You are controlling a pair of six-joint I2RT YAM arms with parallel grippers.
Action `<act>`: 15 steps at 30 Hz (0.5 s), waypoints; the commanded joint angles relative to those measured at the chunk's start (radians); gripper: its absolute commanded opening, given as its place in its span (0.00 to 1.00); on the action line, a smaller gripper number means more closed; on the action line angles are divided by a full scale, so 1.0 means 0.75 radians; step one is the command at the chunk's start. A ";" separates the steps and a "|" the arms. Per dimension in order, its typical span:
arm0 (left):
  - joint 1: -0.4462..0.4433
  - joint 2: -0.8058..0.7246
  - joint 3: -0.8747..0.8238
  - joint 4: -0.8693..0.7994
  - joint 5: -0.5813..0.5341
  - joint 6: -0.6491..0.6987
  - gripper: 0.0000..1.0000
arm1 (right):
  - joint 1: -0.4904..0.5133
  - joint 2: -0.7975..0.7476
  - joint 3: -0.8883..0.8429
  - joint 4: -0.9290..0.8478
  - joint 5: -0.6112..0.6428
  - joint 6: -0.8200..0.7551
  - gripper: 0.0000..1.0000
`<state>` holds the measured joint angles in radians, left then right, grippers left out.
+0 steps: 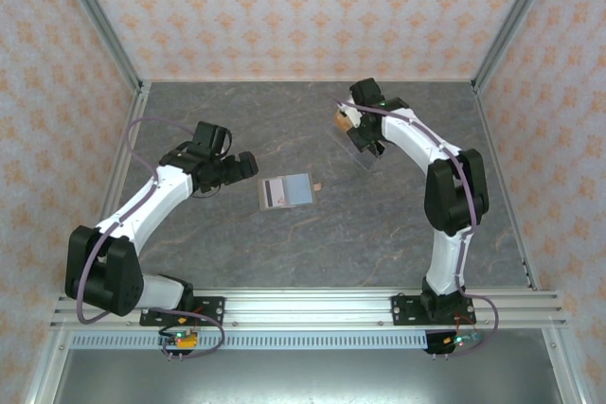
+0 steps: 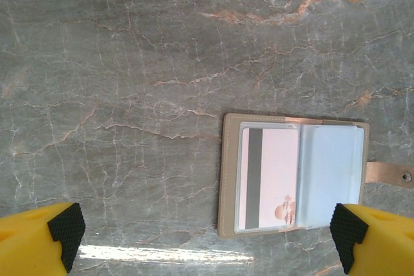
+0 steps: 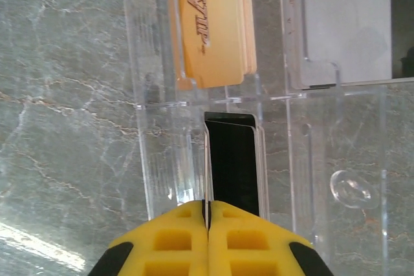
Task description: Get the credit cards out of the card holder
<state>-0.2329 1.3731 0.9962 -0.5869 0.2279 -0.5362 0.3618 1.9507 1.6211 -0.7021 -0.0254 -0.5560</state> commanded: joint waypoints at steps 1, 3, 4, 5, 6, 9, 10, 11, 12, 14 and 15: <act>0.012 0.010 0.032 -0.005 -0.005 0.011 1.00 | -0.003 0.036 0.059 -0.034 0.038 -0.046 0.00; 0.011 0.008 0.031 -0.005 -0.009 0.010 1.00 | -0.004 0.047 0.065 -0.021 0.041 -0.051 0.00; 0.011 0.008 0.030 -0.005 -0.011 0.011 1.00 | -0.003 0.051 0.069 -0.016 0.047 -0.050 0.00; 0.012 0.006 0.029 -0.007 -0.013 -0.027 1.00 | -0.004 0.057 0.073 -0.011 0.048 -0.050 0.00; 0.012 0.005 0.028 -0.010 -0.013 -0.030 1.00 | -0.004 0.059 0.073 -0.005 0.052 -0.053 0.00; 0.010 0.007 0.033 -0.024 -0.011 -0.030 1.00 | -0.004 0.067 0.074 0.020 0.073 -0.052 0.00; 0.012 0.011 0.037 -0.032 -0.011 -0.028 1.00 | -0.006 0.069 0.074 0.028 0.082 -0.054 0.00; 0.012 0.012 0.038 -0.037 -0.011 -0.025 1.00 | -0.006 0.070 0.072 0.037 0.085 -0.054 0.00; 0.010 0.012 0.041 -0.042 -0.013 -0.026 1.00 | -0.006 0.072 0.070 0.040 0.082 -0.056 0.00; 0.011 0.018 0.042 -0.042 -0.008 -0.026 1.00 | -0.008 0.076 0.070 0.041 0.083 -0.062 0.00; 0.012 0.021 0.043 -0.044 -0.003 -0.026 1.00 | -0.012 0.078 0.068 0.039 0.085 -0.063 0.00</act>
<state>-0.2329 1.3804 0.9966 -0.5877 0.2279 -0.5491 0.3588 1.9888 1.6421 -0.6865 0.0017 -0.5861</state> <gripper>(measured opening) 0.997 0.044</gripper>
